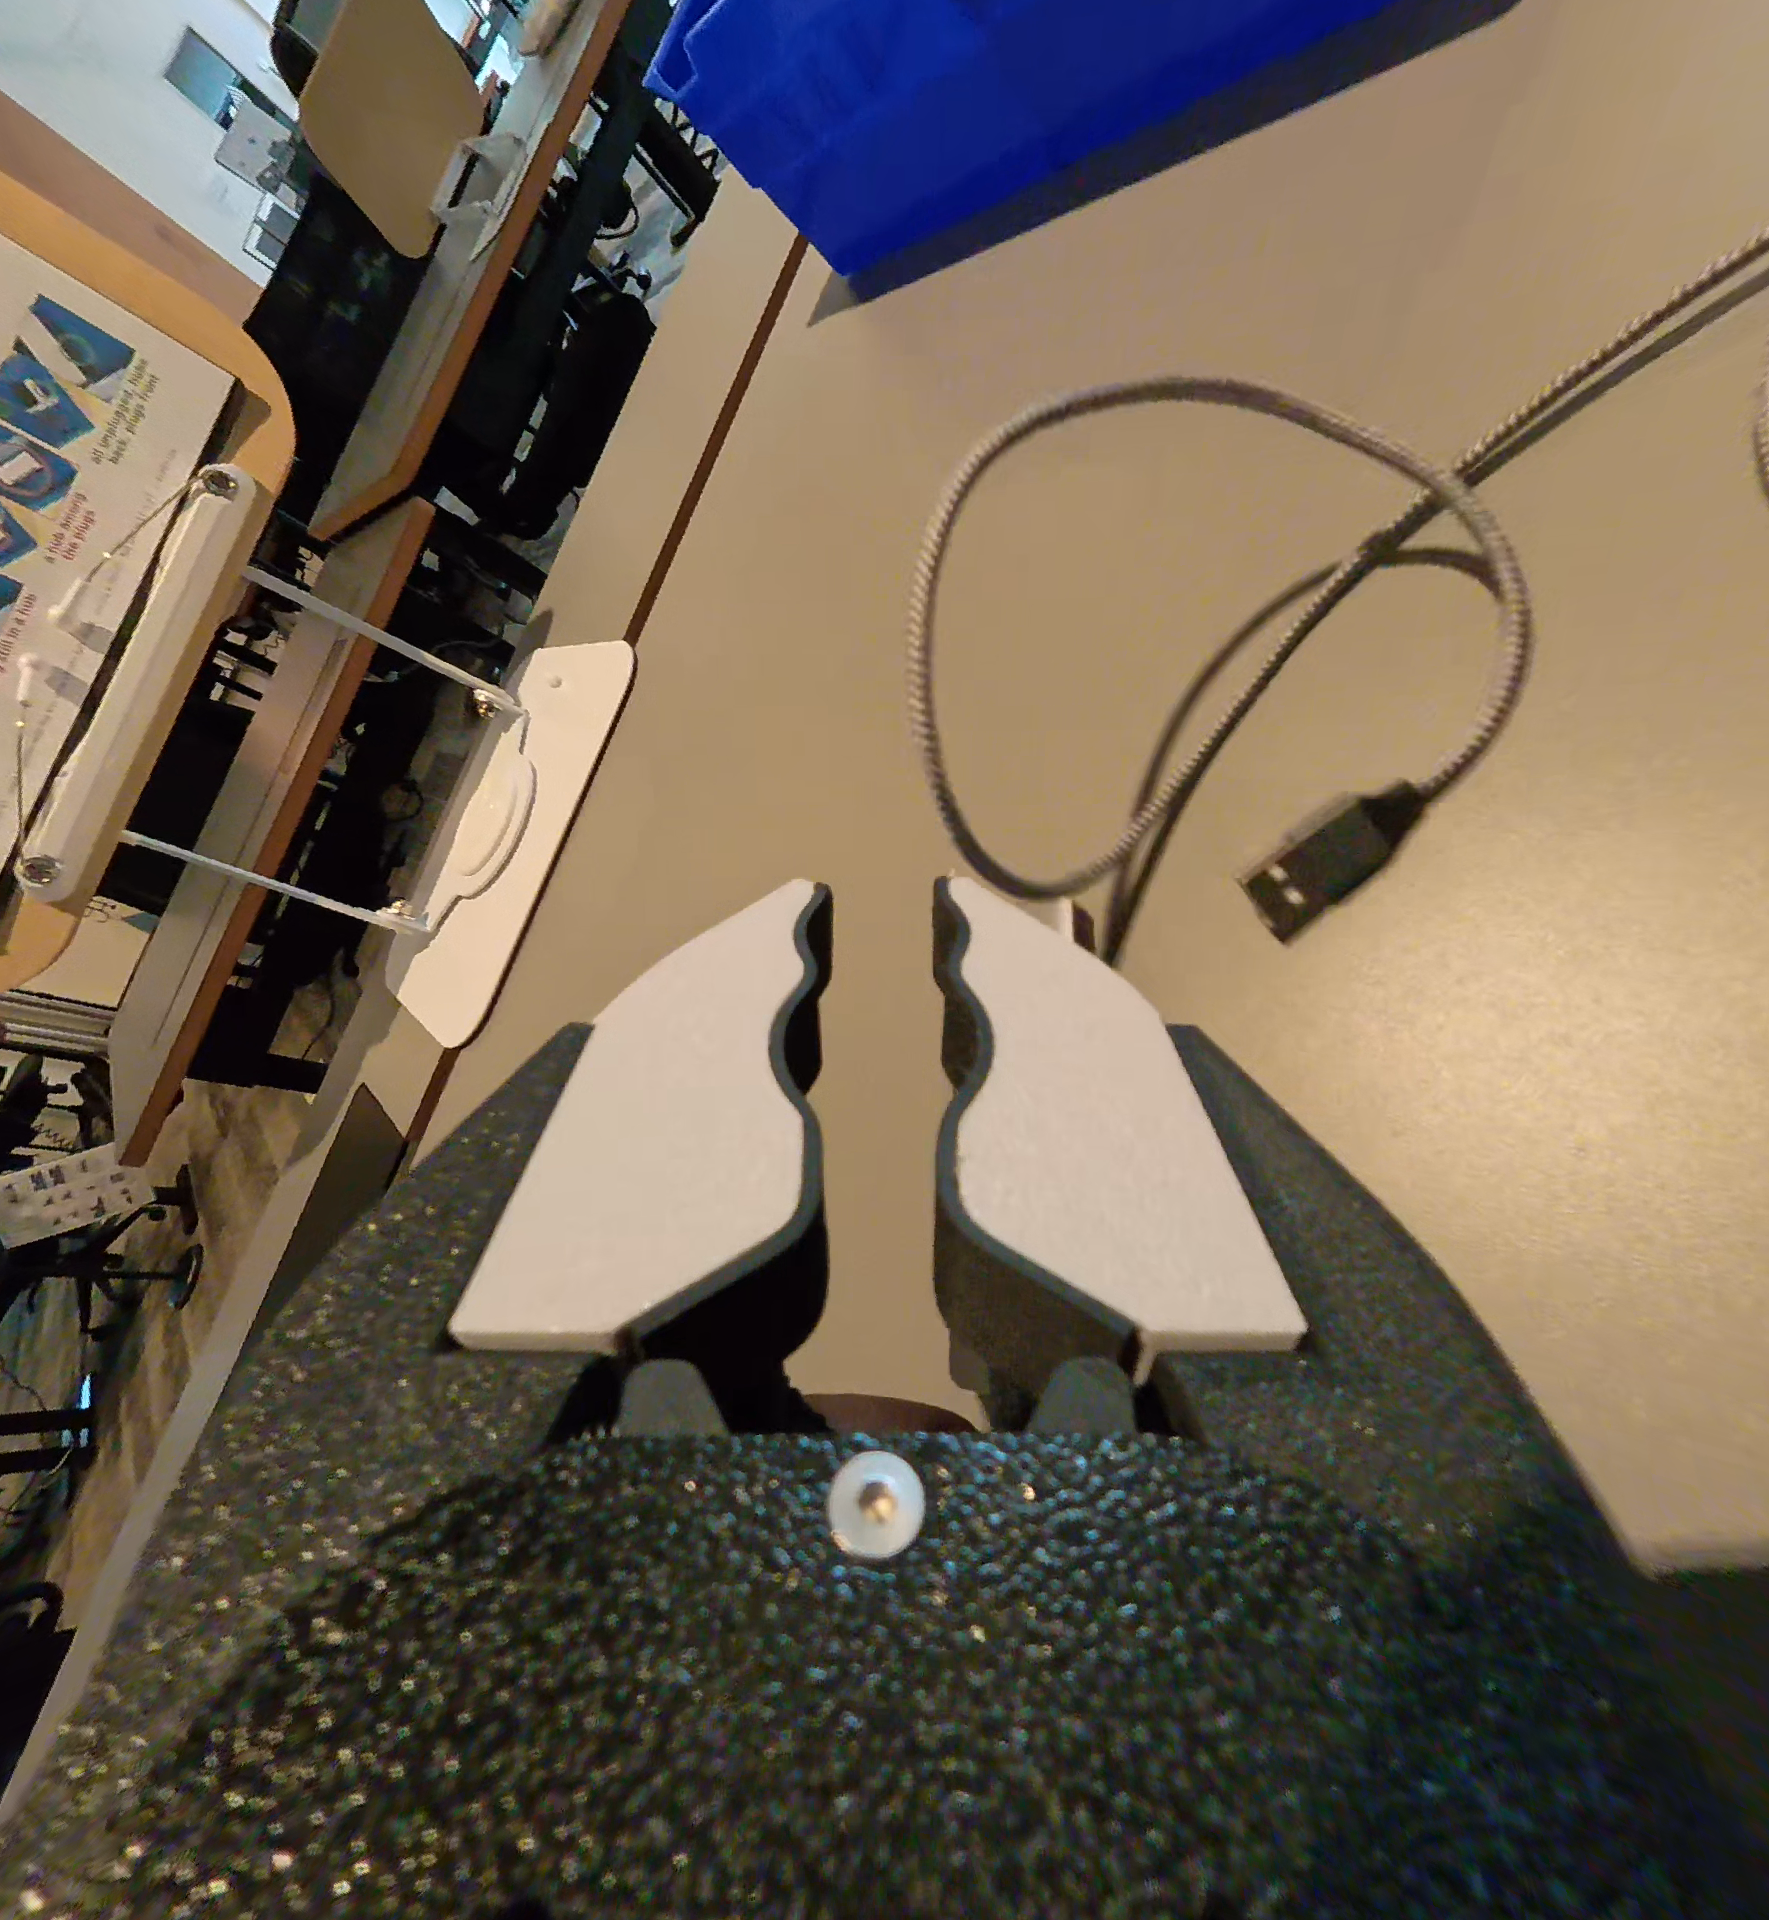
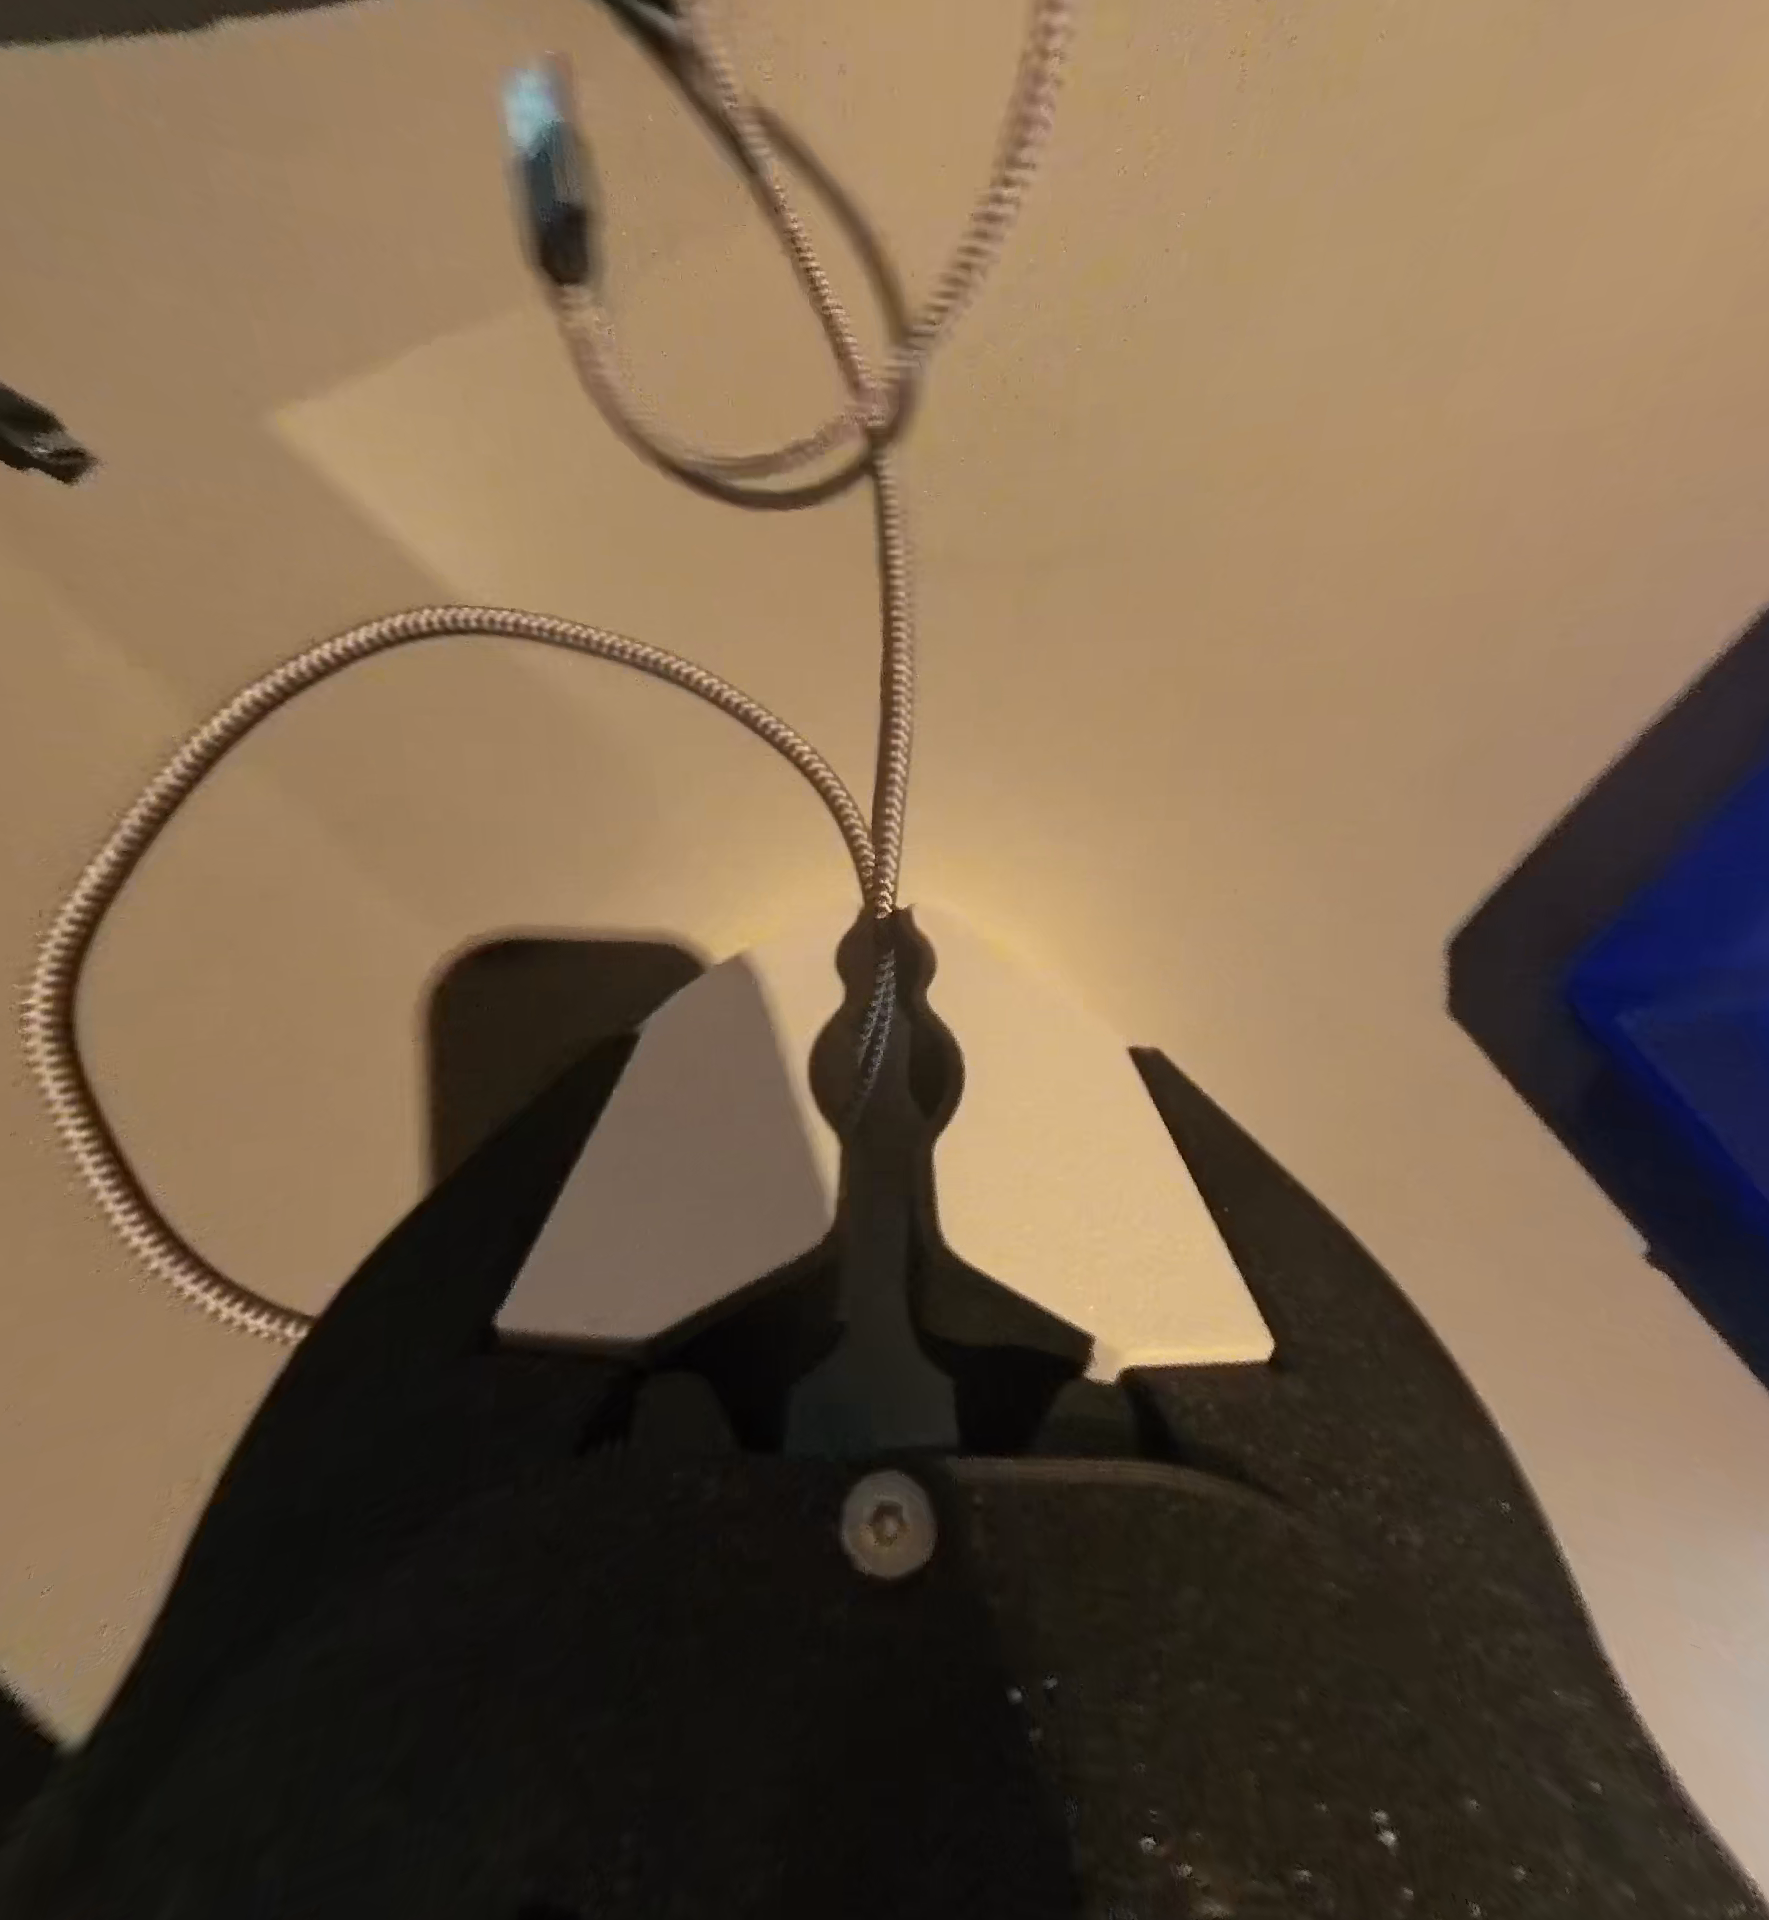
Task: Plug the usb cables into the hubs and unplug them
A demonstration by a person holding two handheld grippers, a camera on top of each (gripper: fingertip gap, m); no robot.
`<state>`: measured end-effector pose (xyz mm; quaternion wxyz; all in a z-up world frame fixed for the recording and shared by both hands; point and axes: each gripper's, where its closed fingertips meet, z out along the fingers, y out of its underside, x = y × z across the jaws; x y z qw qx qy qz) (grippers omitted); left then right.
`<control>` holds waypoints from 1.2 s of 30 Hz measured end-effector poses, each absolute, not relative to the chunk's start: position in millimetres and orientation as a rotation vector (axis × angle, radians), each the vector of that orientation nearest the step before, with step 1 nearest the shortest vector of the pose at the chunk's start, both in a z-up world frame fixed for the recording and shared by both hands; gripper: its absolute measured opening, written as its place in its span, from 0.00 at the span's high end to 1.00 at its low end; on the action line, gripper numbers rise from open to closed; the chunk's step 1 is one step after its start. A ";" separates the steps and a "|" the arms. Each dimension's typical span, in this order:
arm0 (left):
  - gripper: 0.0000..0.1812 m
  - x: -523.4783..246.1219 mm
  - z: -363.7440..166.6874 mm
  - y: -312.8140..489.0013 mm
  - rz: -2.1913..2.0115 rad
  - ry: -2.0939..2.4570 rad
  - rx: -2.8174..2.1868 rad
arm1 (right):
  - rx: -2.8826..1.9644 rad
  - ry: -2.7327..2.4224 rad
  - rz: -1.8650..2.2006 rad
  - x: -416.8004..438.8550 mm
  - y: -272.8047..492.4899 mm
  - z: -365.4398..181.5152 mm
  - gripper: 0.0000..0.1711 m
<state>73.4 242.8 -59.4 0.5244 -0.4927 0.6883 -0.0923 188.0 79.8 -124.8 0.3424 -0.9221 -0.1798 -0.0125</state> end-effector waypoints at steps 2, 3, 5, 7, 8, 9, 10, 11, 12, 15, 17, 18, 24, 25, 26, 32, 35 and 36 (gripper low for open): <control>0.90 72.8 -57.1 244.3 -0.222 1.634 -1.177 | -2.390 -0.451 -0.129 201.4 83.5 -123.9 0.98; 0.91 72.4 -55.3 245.1 -0.225 1.625 -1.176 | -2.370 -0.456 -0.173 207.1 85.5 -121.2 0.98; 0.91 71.7 -51.9 246.7 -0.234 1.606 -1.176 | -2.318 -0.451 -0.227 215.3 89.1 -111.1 0.98; 0.91 70.7 -49.6 248.8 -0.234 1.592 -1.177 | -2.247 -0.458 -0.291 222.1 92.3 -96.0 0.98; 0.91 70.2 -49.2 249.8 -0.232 1.588 -1.178 | -2.201 -0.465 -0.345 226.4 94.4 -86.5 0.98; 0.91 69.9 -49.2 250.5 -0.228 1.587 -1.179 | -2.144 -0.488 -0.420 230.7 96.5 -75.8 0.98; 0.91 69.7 -49.4 251.1 -0.221 1.587 -1.178 | -2.086 -0.497 -0.515 236.7 98.2 -64.1 0.98; 0.91 69.5 -49.6 251.6 -0.211 1.587 -1.174 | -2.037 -0.498 -0.606 243.1 99.2 -52.8 0.98; 0.91 69.5 -50.0 251.9 -0.203 1.589 -1.170 | -1.990 -0.503 -0.677 247.1 100.0 -41.9 0.98; 0.91 69.9 -51.5 251.9 -0.186 1.595 -1.163 | -1.854 -0.489 -0.800 253.6 101.0 -8.8 0.98; 0.91 70.1 -52.1 251.8 -0.183 1.596 -1.162 | -1.770 -0.477 -0.848 257.0 100.6 14.2 0.98; 0.91 70.2 -52.4 252.0 -0.184 1.596 -1.163 | -1.730 -0.469 -0.868 259.3 100.3 26.2 0.98; 0.91 70.2 -56.4 253.8 -0.170 1.605 -1.169 | -1.556 -0.421 -0.952 279.9 96.0 105.8 0.98; 0.91 70.2 -56.7 254.0 -0.165 1.606 -1.168 | -1.533 -0.405 -0.974 286.2 93.7 120.7 0.98; 0.91 70.2 -56.9 254.0 -0.164 1.606 -1.168 | -1.506 -0.384 -0.997 293.5 90.6 136.1 0.98; 0.91 70.2 -59.8 255.1 -0.153 1.615 -1.171 | -1.340 -0.182 -1.161 348.6 54.6 227.6 0.98; 0.91 70.2 -61.3 255.6 -0.147 1.619 -1.174 | -1.300 -0.078 -1.215 378.2 37.9 254.2 0.98; 0.91 70.2 -61.4 255.5 -0.146 1.619 -1.173 | -1.297 -0.053 -1.226 387.9 35.7 257.0 0.98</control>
